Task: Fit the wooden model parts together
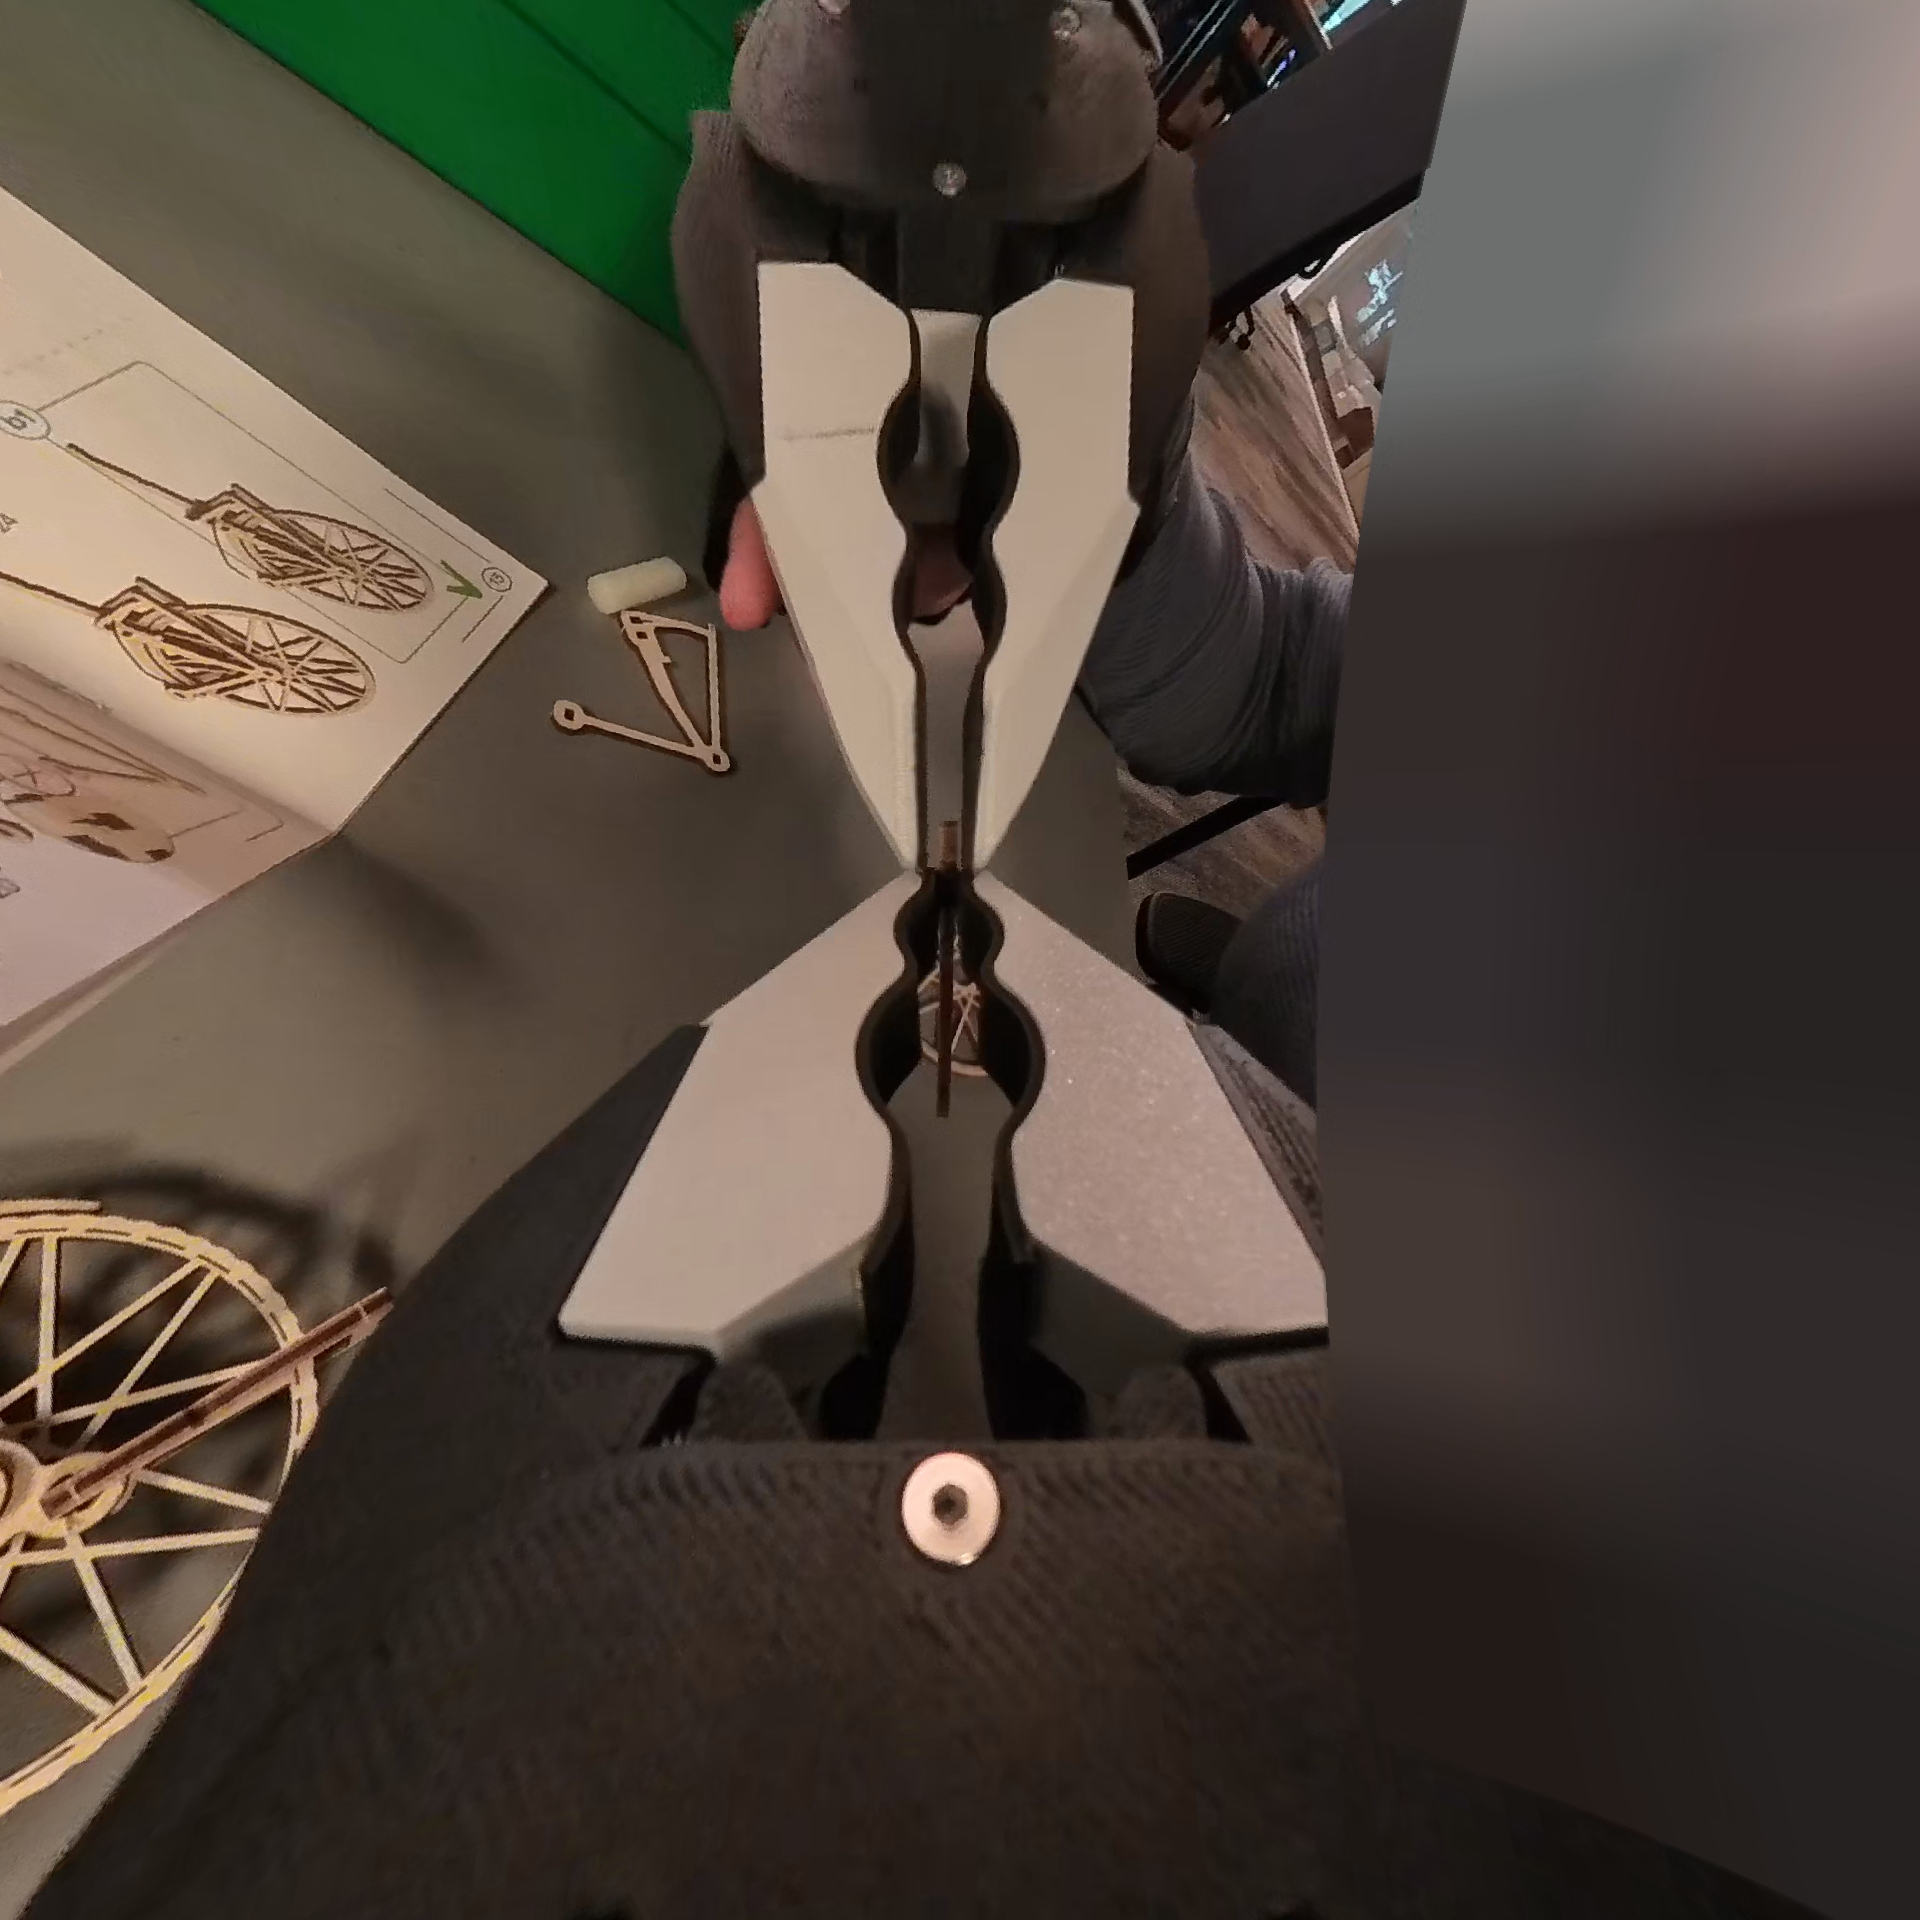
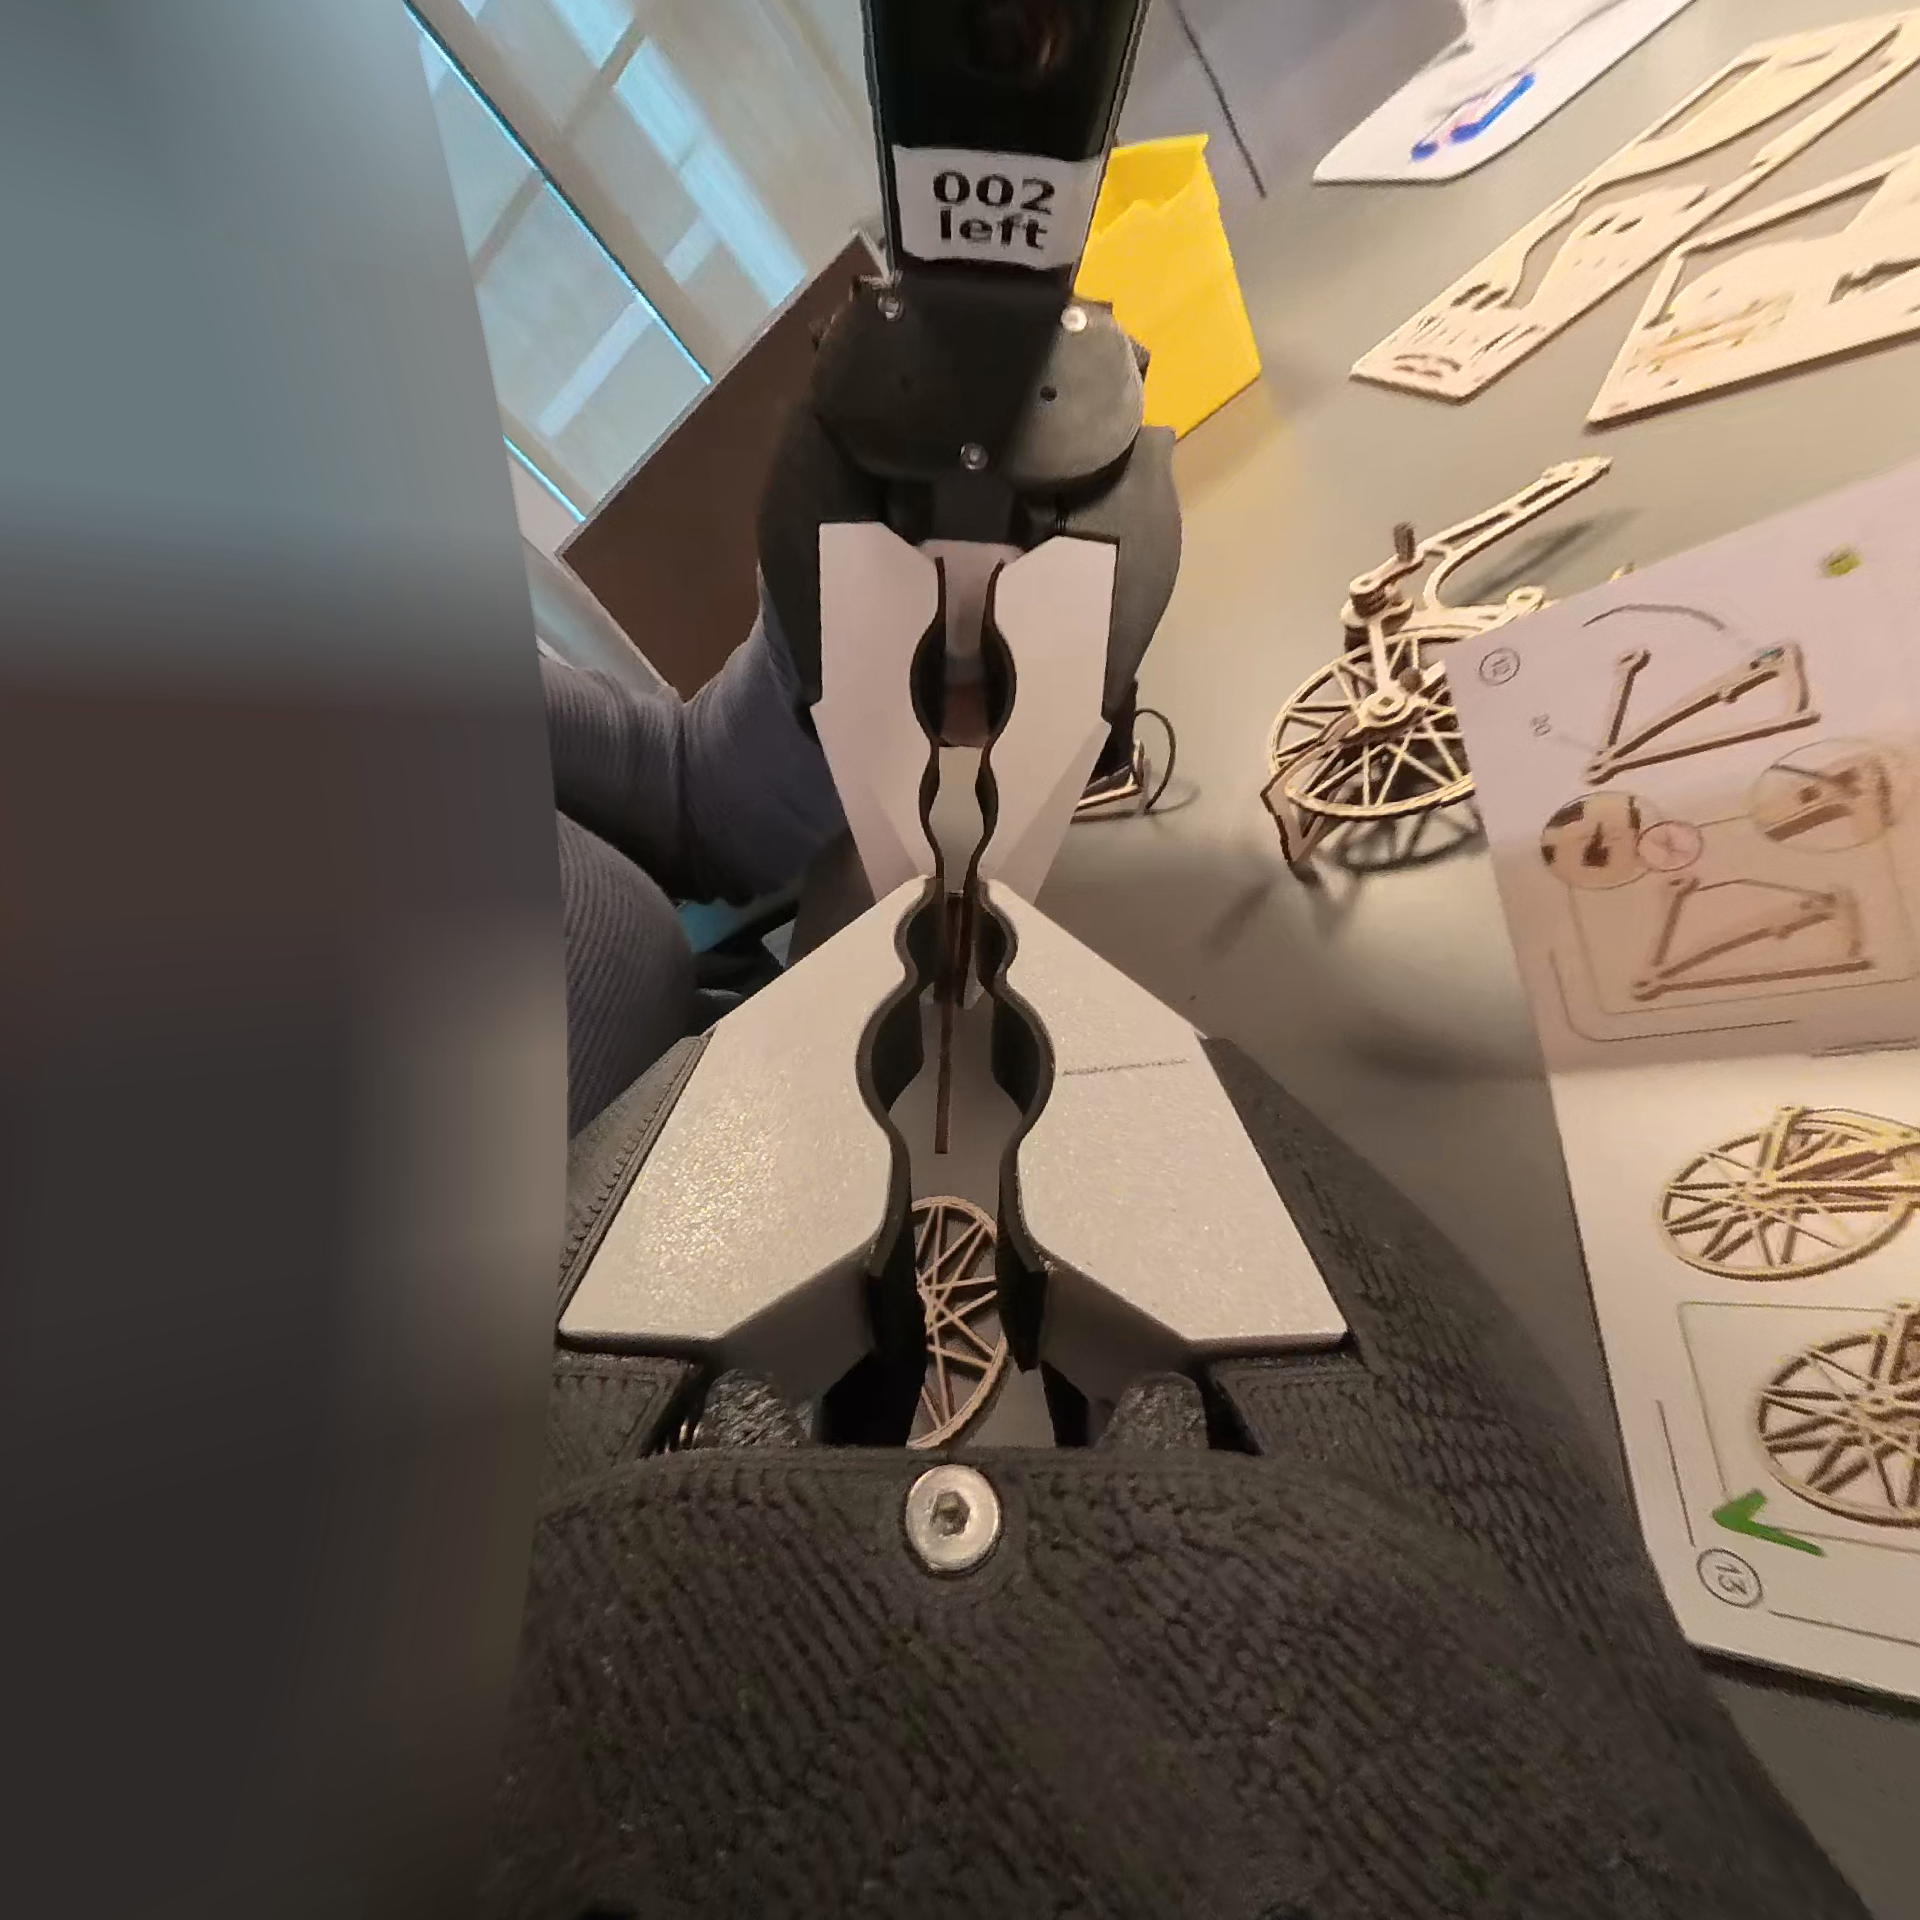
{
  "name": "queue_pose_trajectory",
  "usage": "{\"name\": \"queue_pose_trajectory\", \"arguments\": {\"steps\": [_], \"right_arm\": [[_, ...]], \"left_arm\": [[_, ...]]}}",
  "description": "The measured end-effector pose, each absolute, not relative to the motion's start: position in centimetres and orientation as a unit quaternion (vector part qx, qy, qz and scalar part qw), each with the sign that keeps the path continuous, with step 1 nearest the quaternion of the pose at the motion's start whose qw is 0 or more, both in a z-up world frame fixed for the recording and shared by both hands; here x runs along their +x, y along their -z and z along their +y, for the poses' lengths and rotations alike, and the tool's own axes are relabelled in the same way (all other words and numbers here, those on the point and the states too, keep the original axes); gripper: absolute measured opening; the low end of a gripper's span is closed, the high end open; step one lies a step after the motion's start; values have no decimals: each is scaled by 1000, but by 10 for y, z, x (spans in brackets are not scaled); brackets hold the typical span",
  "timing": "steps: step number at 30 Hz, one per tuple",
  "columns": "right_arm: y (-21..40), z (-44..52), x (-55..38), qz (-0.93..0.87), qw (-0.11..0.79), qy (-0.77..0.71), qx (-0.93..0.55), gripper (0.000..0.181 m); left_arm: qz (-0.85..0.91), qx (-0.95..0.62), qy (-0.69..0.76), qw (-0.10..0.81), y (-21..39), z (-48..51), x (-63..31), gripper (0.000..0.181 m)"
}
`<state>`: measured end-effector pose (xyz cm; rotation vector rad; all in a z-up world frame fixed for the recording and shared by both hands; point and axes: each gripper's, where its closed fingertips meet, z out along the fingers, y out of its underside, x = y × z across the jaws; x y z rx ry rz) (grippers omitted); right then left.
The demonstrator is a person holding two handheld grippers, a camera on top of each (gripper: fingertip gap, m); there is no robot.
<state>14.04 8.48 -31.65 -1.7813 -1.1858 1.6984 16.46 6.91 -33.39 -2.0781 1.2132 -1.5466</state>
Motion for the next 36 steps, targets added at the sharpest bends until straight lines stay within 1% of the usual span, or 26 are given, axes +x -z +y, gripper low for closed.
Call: {"name": "queue_pose_trajectory", "arguments": {"steps": [2, 8, 12, 14, 19, 25, 36], "right_arm": [[318, 85, 140, -425, 201, -610, -639, 1], [319, 86, 140, -425, 202, -603, -644, 0], [321, 91, 142, -417, 199, -601, -652, 1], [323, 91, 141, -415, 194, -597, -658, 1], [332, 90, 145, -414, 171, -587, -675, 0], [342, 87, 144, -418, 155, -572, -689, 0], [366, 87, 150, -442, 136, -520, -718, 2]], "left_arm": [[420, -722, 532, 140, 335, 69, 164, 2], [414, -727, 529, 144, 337, 71, 163, 3], [399, -741, 519, 152, 340, 73, 156, 24], [393, -751, 503, 169, 342, 75, 150, 28], [374, -762, 483, 215, 344, 72, 135, 29], [360, -768, 467, 249, 346, 63, 120, 27], [356, -763, 458, 286, 340, 63, 118, 25]]}}
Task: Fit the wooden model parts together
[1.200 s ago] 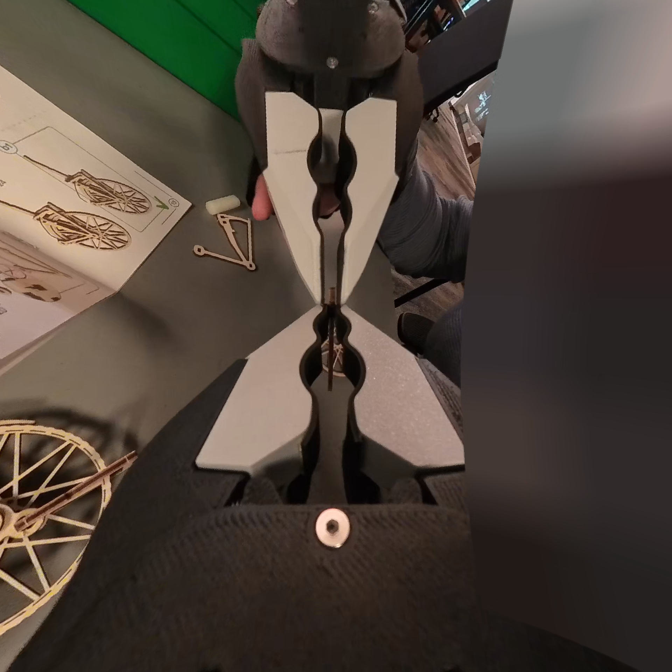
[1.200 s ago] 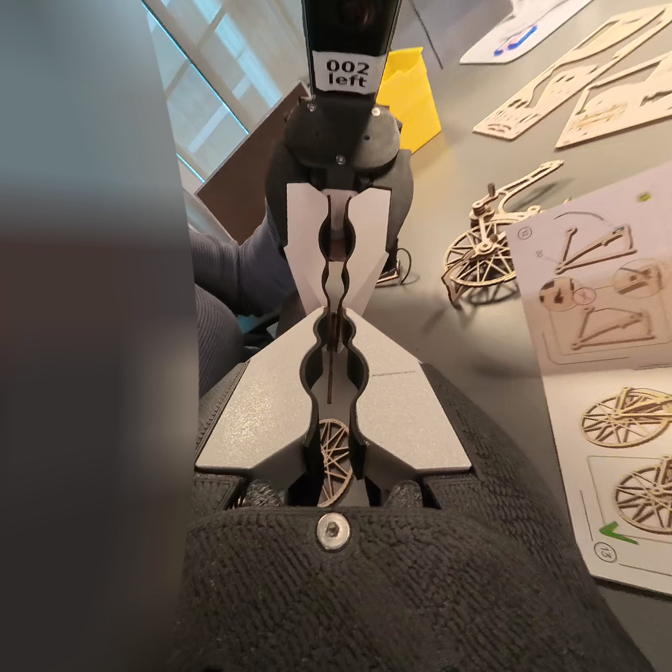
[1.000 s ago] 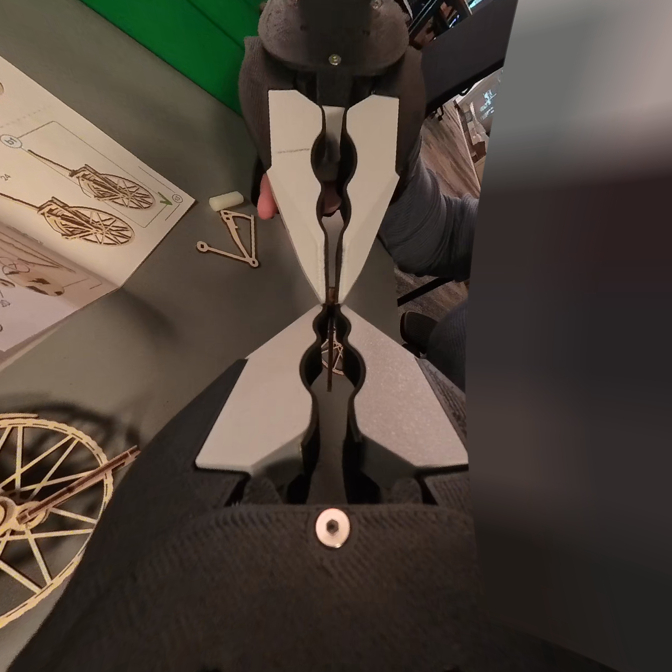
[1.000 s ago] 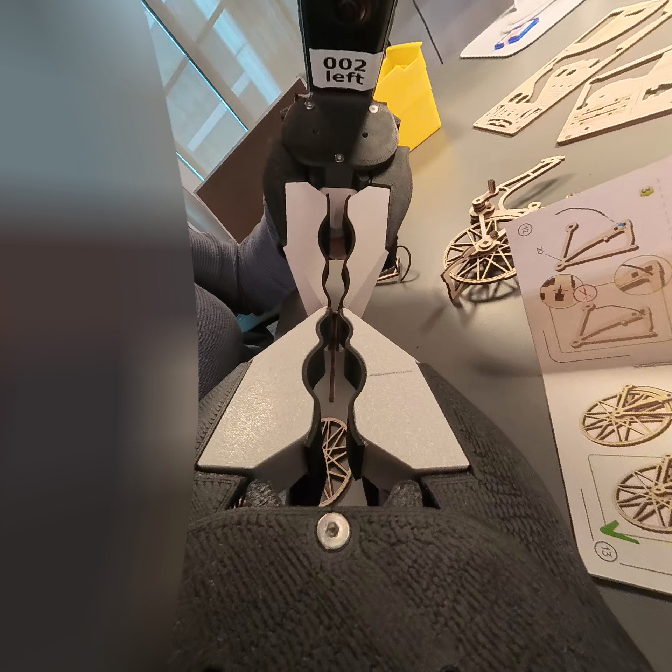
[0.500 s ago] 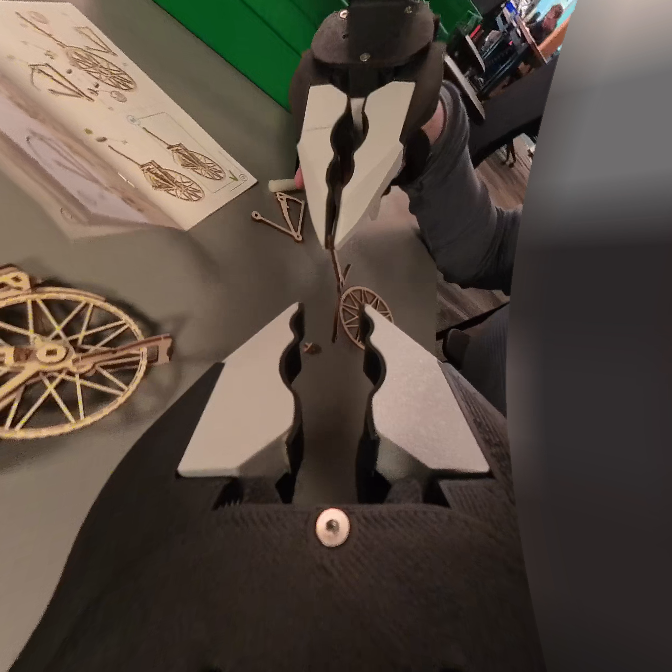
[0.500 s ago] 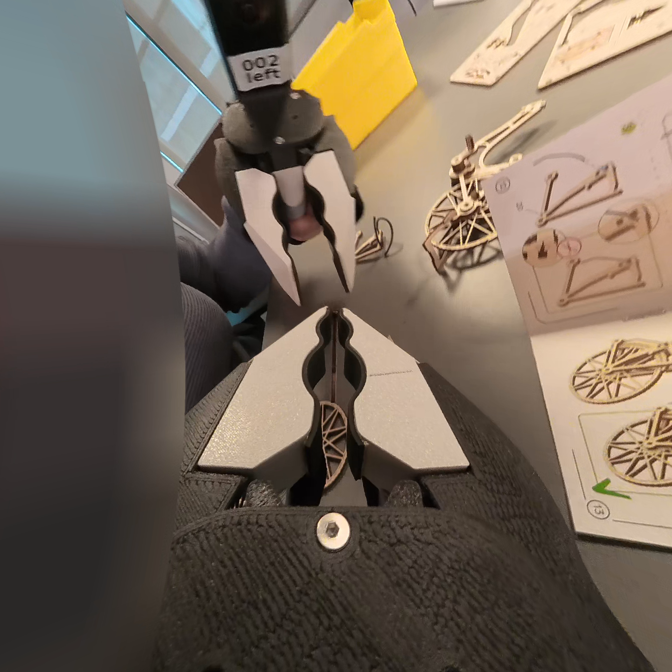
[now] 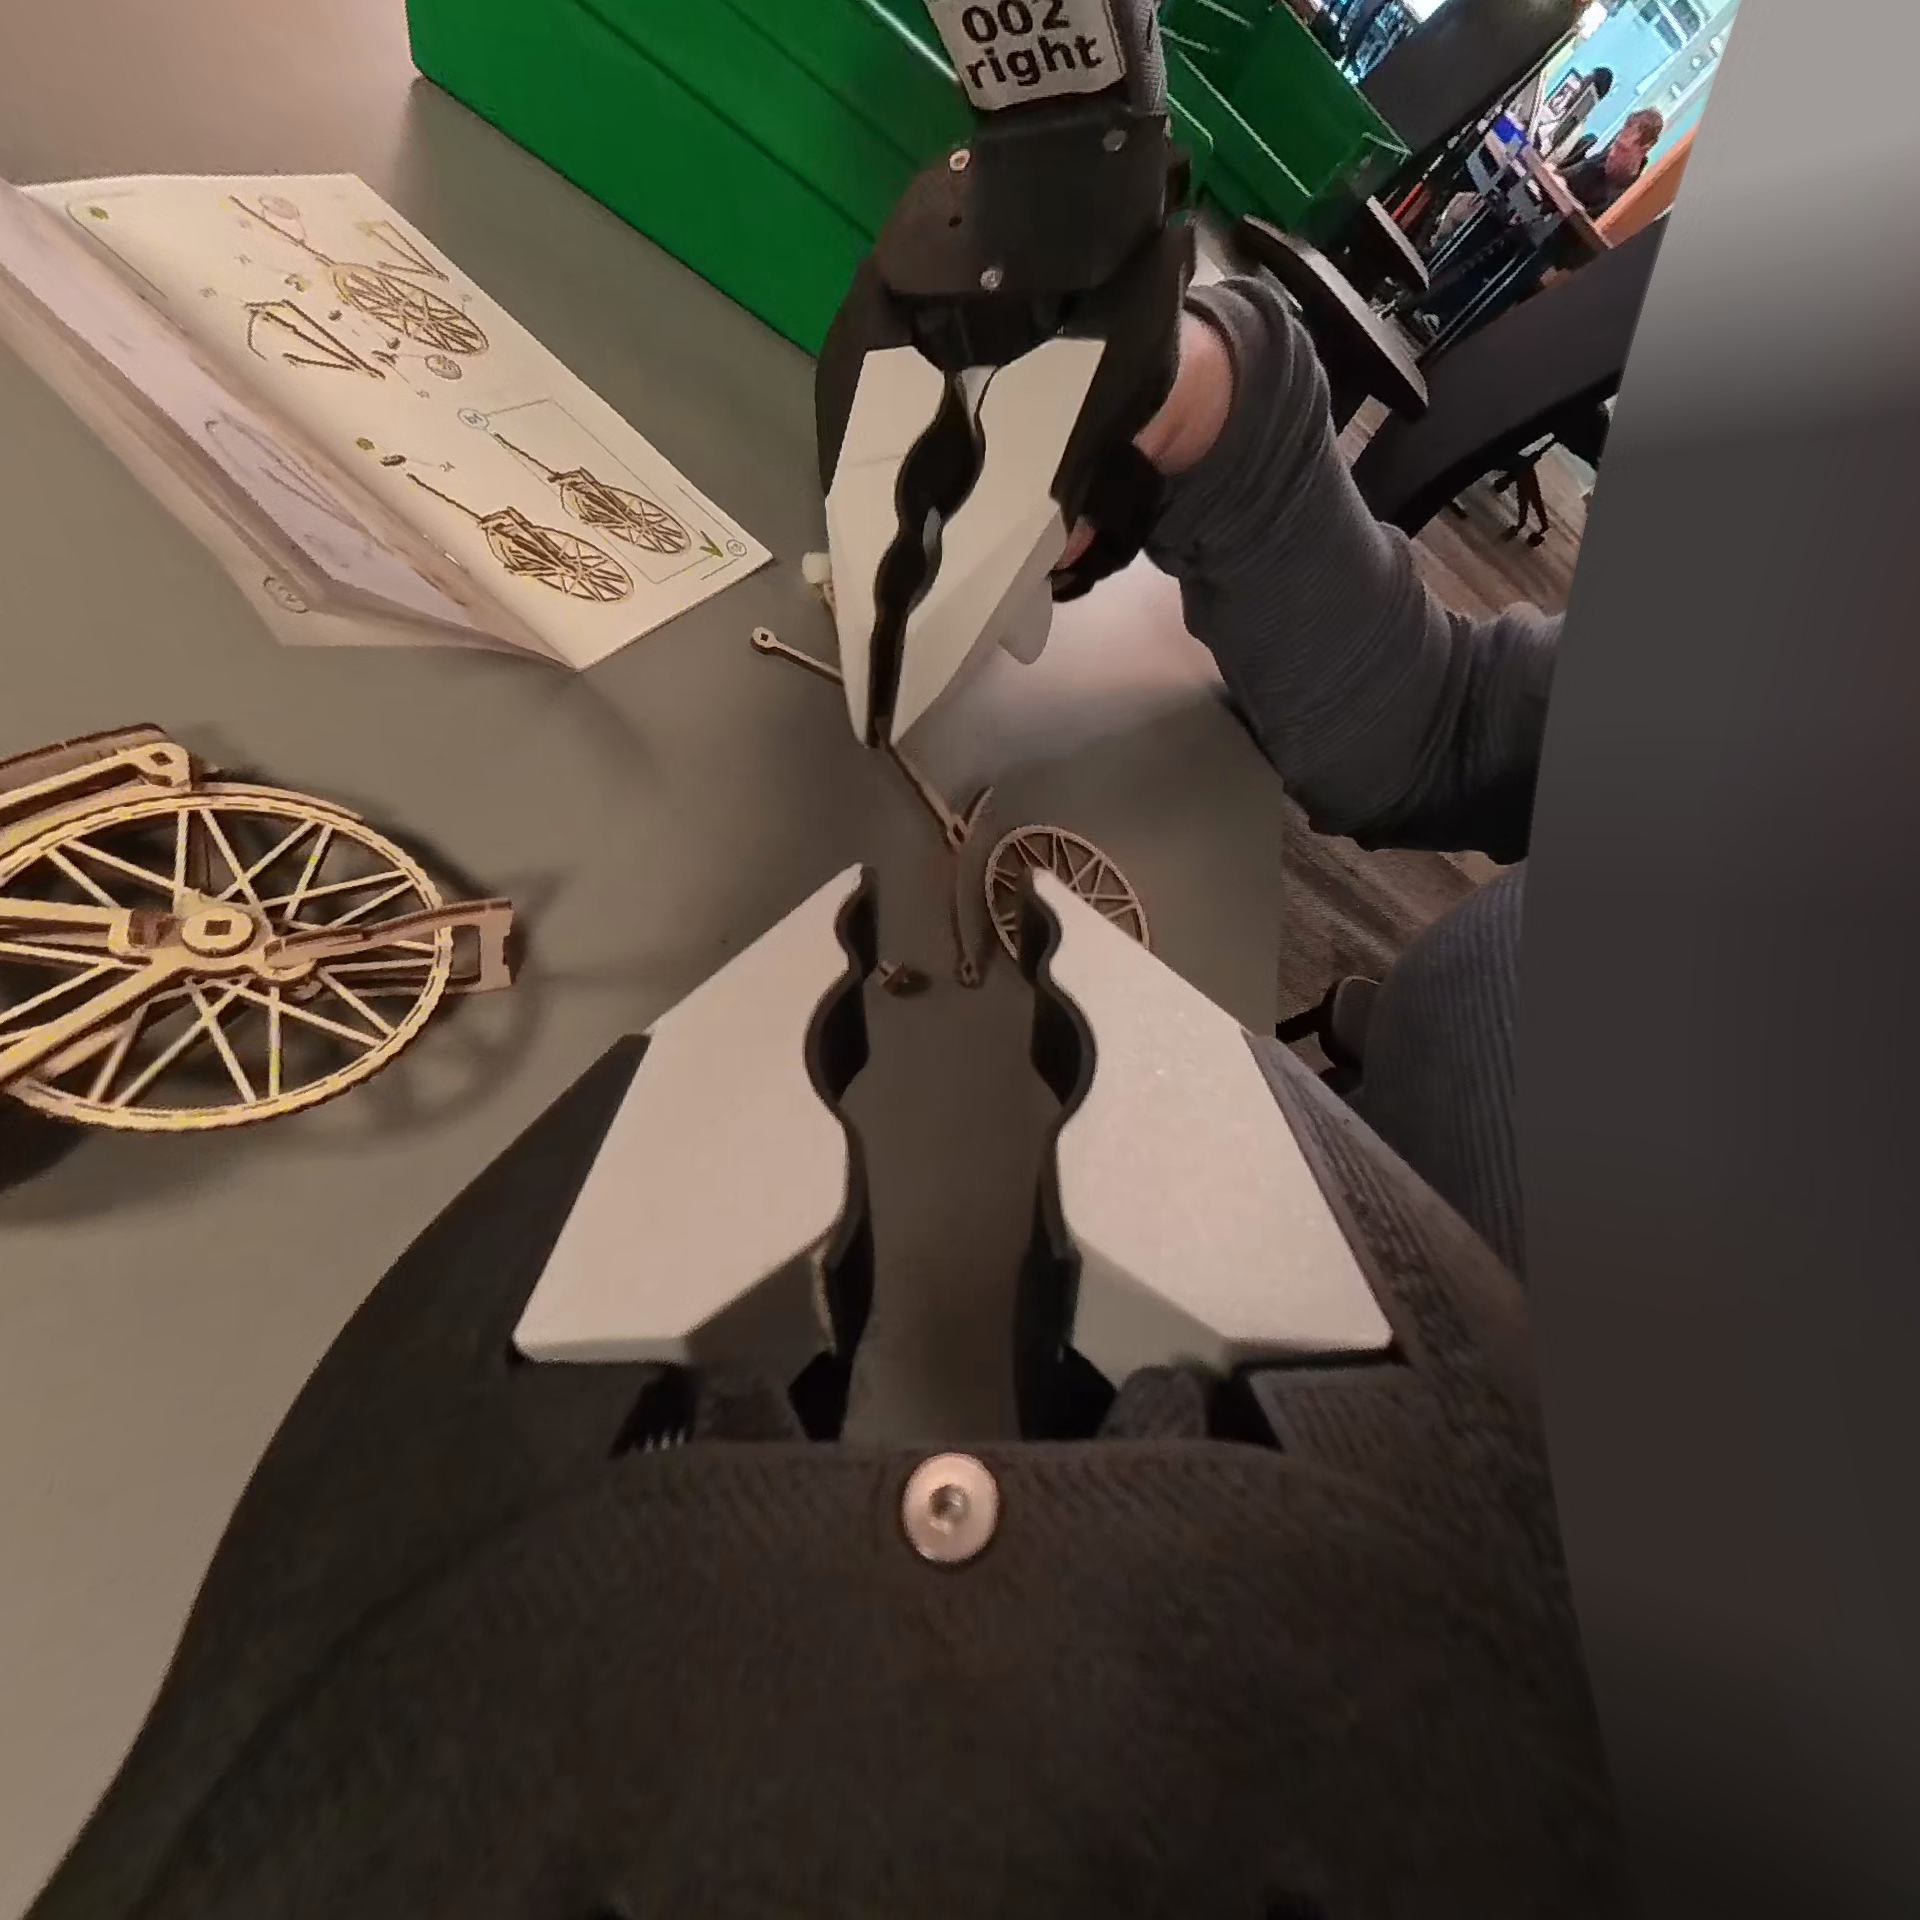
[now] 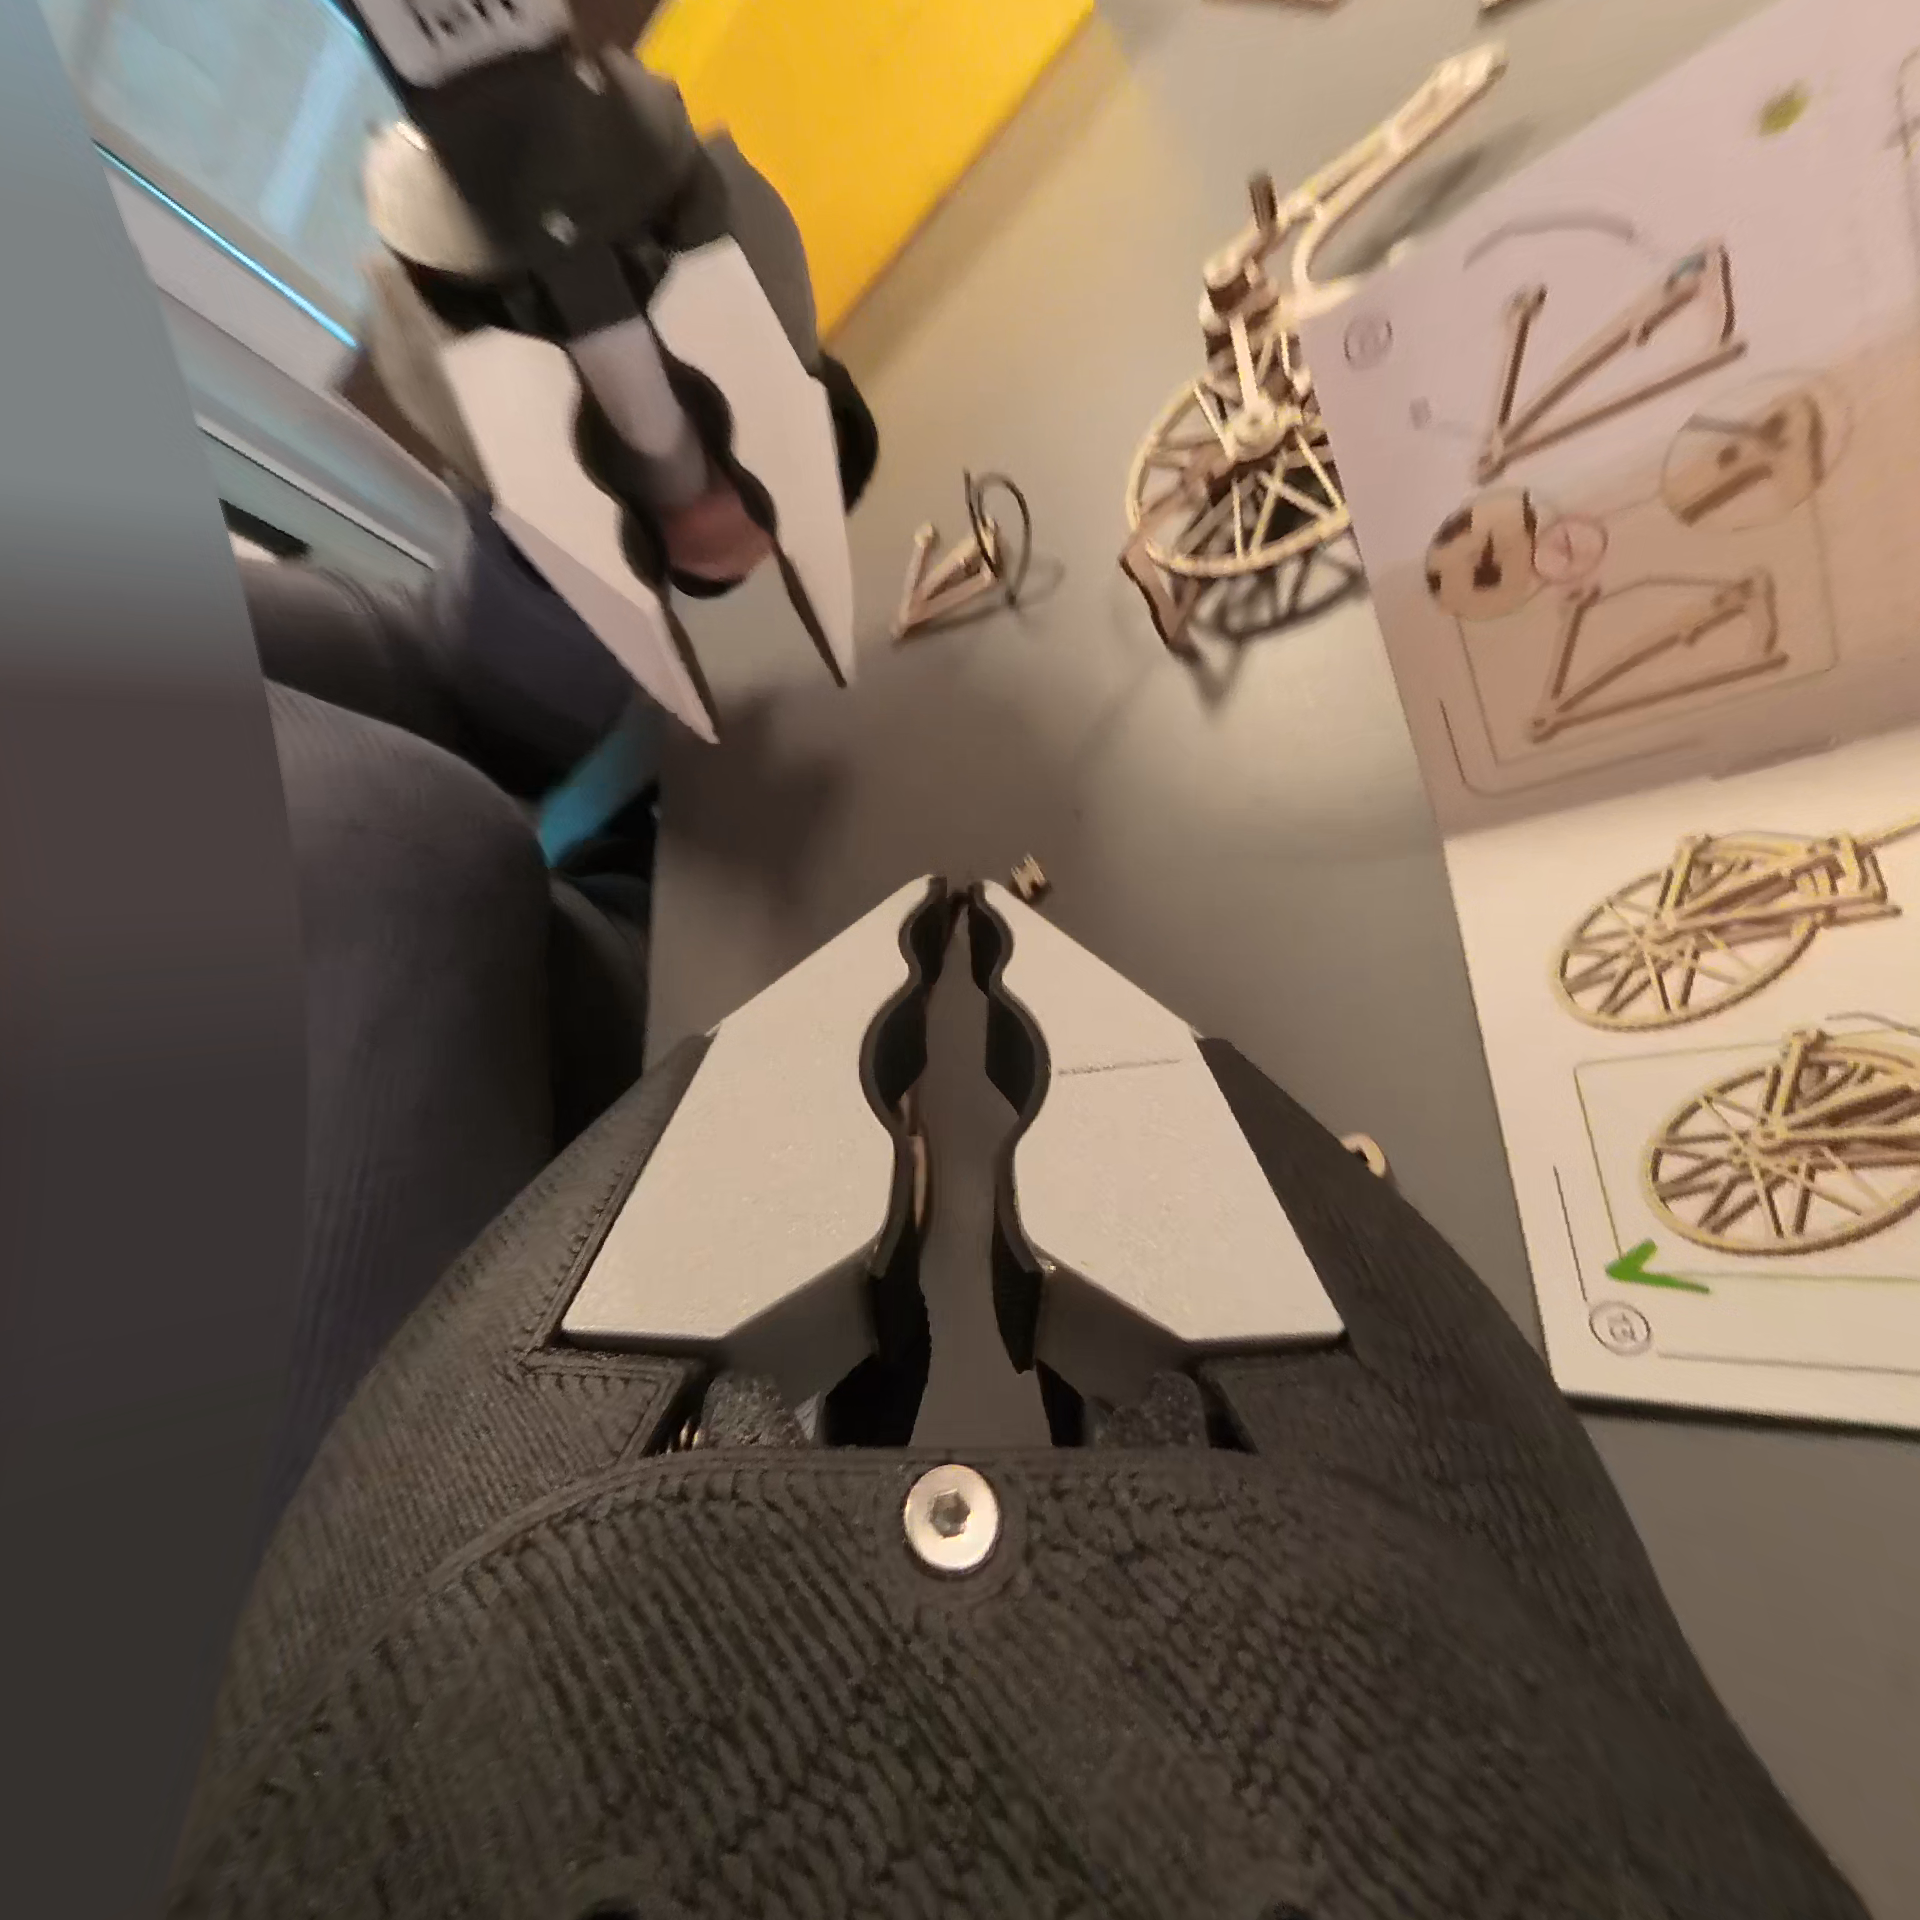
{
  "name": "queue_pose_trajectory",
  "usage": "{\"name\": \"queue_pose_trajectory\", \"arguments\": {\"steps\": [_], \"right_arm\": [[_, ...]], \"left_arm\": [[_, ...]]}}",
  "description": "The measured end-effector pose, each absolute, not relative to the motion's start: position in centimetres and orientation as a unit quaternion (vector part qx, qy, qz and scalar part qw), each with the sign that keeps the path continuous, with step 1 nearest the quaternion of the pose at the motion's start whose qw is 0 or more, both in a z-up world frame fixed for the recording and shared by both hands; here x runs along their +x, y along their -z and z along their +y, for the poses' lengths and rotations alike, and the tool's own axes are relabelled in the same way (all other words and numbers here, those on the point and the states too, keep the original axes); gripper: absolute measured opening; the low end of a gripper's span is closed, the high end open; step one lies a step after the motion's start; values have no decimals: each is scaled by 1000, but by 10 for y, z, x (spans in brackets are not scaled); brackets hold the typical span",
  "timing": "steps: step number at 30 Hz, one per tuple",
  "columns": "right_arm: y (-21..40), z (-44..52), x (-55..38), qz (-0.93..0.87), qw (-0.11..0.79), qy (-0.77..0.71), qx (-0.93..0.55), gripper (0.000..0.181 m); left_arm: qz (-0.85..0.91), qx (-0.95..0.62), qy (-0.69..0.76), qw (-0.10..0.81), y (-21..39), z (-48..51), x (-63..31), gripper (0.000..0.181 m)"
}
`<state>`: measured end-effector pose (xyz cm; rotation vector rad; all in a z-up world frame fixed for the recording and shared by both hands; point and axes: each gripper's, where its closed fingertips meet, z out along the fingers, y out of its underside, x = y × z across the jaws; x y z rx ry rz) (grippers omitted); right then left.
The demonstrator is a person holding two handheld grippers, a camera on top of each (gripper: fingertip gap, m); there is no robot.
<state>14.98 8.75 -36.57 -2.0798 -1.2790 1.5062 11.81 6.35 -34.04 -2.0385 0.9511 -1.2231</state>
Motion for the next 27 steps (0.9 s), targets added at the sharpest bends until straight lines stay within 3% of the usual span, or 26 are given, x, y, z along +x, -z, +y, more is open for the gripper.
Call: {"name": "queue_pose_trajectory", "arguments": {"steps": [8, 27], "right_arm": [[389, 82, 158, -477, 107, -469, -735, 4], [392, 83, 165, -535, 146, -401, -729, 7]], "left_arm": [[388, -761, 444, 272, 357, 52, 139, 25], [420, -772, 406, 250, 372, 38, 148, 19]]}}
